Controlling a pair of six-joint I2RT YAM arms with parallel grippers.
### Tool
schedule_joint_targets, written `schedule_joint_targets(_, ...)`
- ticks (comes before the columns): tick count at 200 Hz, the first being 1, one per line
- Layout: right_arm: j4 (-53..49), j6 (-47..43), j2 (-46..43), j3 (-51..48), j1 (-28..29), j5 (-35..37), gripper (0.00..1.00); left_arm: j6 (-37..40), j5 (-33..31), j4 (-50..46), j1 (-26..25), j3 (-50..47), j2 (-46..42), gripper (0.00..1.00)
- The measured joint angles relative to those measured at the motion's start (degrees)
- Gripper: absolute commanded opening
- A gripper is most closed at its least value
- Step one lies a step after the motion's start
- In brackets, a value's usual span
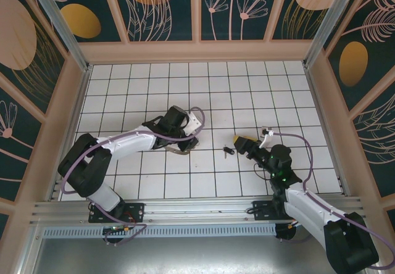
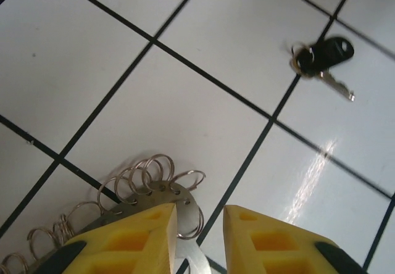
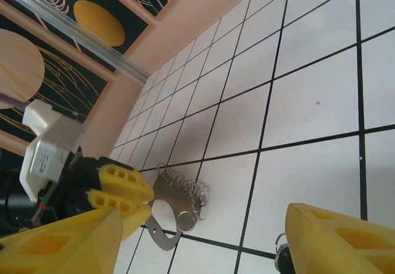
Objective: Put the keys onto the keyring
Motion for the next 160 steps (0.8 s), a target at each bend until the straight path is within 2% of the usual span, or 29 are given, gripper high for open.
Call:
schedule_joint_targets(41,0.02,0.00,-0.02,0.00,-0.02,-0.28,0.71,-11.50,2.23,0.11,0.02,3.23,1.79,0.27)
schedule_joint_targets(77,0.00,-0.02,-0.35,0.00,-0.07,-0.31,0.71,-18.36,2.43,0.11,0.02,3.48,2.45,0.24)
schedule_joint_targets(160,0.00,0.00,-0.66,0.00,-0.15,-0.66,0.77,-24.41,2.47,0.52,0.02,0.70,2.93,0.24)
